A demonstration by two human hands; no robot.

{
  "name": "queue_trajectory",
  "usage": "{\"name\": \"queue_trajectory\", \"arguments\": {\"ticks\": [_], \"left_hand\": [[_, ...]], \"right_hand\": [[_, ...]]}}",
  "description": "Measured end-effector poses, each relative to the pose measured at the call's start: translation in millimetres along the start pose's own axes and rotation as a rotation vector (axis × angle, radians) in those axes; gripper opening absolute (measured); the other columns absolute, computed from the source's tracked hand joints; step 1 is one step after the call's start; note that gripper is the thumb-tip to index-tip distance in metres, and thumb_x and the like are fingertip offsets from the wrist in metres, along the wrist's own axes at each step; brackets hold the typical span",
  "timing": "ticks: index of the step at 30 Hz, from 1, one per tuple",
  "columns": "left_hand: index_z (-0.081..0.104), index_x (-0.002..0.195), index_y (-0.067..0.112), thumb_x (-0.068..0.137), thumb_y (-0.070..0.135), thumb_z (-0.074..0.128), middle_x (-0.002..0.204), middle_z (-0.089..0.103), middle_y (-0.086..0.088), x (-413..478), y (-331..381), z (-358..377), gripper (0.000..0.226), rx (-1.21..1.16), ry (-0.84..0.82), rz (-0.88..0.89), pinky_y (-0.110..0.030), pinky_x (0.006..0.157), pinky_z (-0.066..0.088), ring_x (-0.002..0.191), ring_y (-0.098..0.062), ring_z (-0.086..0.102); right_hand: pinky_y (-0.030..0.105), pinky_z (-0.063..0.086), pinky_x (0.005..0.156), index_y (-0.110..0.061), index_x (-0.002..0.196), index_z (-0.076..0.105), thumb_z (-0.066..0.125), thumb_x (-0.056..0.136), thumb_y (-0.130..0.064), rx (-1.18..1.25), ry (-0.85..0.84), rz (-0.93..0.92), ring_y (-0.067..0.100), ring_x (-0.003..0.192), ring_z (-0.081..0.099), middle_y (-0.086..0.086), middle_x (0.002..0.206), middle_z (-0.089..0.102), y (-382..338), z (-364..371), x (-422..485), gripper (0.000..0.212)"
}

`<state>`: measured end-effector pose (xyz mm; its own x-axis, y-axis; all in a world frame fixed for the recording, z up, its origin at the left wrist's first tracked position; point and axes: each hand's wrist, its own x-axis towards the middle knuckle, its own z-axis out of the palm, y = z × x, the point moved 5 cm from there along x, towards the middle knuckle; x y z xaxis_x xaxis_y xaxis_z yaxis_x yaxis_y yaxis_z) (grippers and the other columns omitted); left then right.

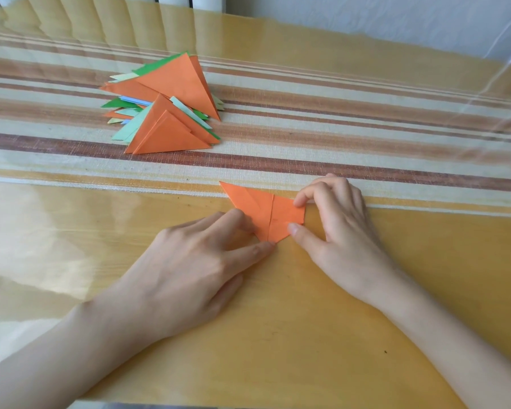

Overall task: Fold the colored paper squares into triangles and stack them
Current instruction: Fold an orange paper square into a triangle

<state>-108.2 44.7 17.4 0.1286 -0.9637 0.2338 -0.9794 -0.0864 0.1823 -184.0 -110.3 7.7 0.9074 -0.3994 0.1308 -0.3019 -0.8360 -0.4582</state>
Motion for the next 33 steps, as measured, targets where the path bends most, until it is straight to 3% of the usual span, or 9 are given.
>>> {"name": "queue_trajectory", "arguments": {"ticks": [4, 7, 10, 13, 16, 19, 22, 26, 33], "left_hand": [[0.067, 0.119, 0.024, 0.084, 0.025, 0.041, 0.108, 0.063, -0.006, -0.8, -1.2, -0.4, 0.043, -0.016, 0.002, -0.004, -0.033, 0.054, 0.057, 0.093, -0.025, 0.067], [0.067, 0.119, 0.025, 0.085, 0.025, 0.041, 0.108, 0.062, -0.005, -1.0, -1.4, 0.5, 0.043, -0.029, 0.001, -0.006, -0.033, 0.053, 0.056, 0.093, -0.024, 0.067], [0.067, 0.118, 0.025, 0.082, 0.025, 0.041, 0.108, 0.062, -0.004, -0.8, -1.9, 1.3, 0.044, -0.024, 0.002, -0.014, -0.031, 0.055, 0.056, 0.092, -0.023, 0.066], [0.068, 0.114, 0.021, 0.079, 0.025, 0.042, 0.109, 0.062, -0.004, 0.2, -0.1, 1.7, 0.044, -0.035, 0.011, -0.022, -0.030, 0.063, 0.057, 0.093, -0.024, 0.066], [0.066, 0.105, 0.013, 0.080, 0.023, 0.041, 0.110, 0.061, -0.007, 3.7, 0.4, 5.5, 0.036, -0.062, 0.005, -0.008, -0.038, 0.076, 0.056, 0.100, -0.030, 0.065], [0.064, 0.097, 0.012, 0.090, 0.029, 0.044, 0.103, 0.060, -0.005, 6.8, -0.5, 6.2, 0.028, -0.054, 0.066, -0.016, -0.035, 0.071, 0.055, 0.091, -0.026, 0.064], [0.059, 0.101, 0.015, 0.091, 0.044, 0.046, 0.100, 0.054, -0.002, 11.9, -6.1, 2.5, 0.033, -0.057, 0.183, -0.119, -0.024, 0.058, 0.047, 0.079, -0.013, 0.052], [0.050, 0.113, 0.023, 0.085, 0.051, 0.050, 0.102, 0.049, 0.001, 11.6, -20.6, 1.8, 0.040, -0.081, 0.304, -0.250, -0.027, 0.075, 0.038, 0.088, -0.017, 0.050], [0.059, 0.100, 0.022, 0.084, 0.045, 0.046, 0.092, 0.060, 0.004, 9.5, -34.6, 1.1, 0.031, -0.096, 0.327, -0.373, -0.036, 0.073, 0.046, 0.082, -0.025, 0.060]], "right_hand": [[0.022, 0.019, 0.101, -0.022, 0.103, 0.052, 0.057, 0.088, -0.023, 0.077, 0.019, 0.030, 0.013, 0.122, 0.030, -0.010, 0.115, 0.038, 6.0, 0.2, 1.1, 0.016], [0.017, 0.022, 0.099, -0.021, 0.104, 0.052, 0.058, 0.090, -0.010, 0.109, 0.006, 0.004, 0.011, 0.120, 0.034, -0.011, 0.115, 0.041, 7.4, 1.2, 0.2, 0.018], [0.004, 0.021, 0.097, -0.014, 0.109, 0.057, 0.050, 0.089, -0.011, 0.186, 0.100, 0.019, 0.009, 0.115, 0.037, -0.007, 0.117, 0.045, 10.0, -2.7, -0.1, 0.022], [0.001, 0.019, 0.096, -0.010, 0.107, 0.064, 0.045, 0.088, -0.019, 0.187, 0.178, 0.056, 0.009, 0.113, 0.037, -0.002, 0.118, 0.052, 10.6, -5.8, -0.4, 0.029], [0.002, 0.021, 0.093, -0.017, 0.095, 0.067, 0.050, 0.086, -0.027, 0.222, 0.166, 0.057, 0.008, 0.109, 0.039, -0.007, 0.110, 0.056, 8.8, -7.0, -1.0, 0.022], [0.004, 0.021, 0.094, -0.023, 0.090, 0.067, 0.053, 0.084, -0.031, 0.276, 0.109, 0.027, 0.004, 0.112, 0.039, -0.013, 0.109, 0.055, 6.4, -6.1, -1.0, 0.017], [0.009, 0.024, 0.099, -0.022, 0.104, 0.065, 0.057, 0.084, -0.037, 0.248, 0.045, -0.092, 0.005, 0.118, 0.040, -0.015, 0.113, 0.053, -0.9, -4.6, -1.3, 0.026], [0.021, 0.030, 0.104, -0.020, 0.119, 0.062, 0.052, 0.086, -0.047, 0.092, -0.058, -0.274, 0.008, 0.119, 0.043, -0.011, 0.120, 0.049, -10.7, 3.5, -4.5, 0.044], [0.031, 0.041, 0.084, -0.016, 0.102, 0.070, 0.050, 0.090, -0.039, -0.136, 0.120, -0.397, 0.020, 0.090, 0.053, -0.002, 0.093, 0.054, -21.2, 2.3, -5.0, 0.033]]}}
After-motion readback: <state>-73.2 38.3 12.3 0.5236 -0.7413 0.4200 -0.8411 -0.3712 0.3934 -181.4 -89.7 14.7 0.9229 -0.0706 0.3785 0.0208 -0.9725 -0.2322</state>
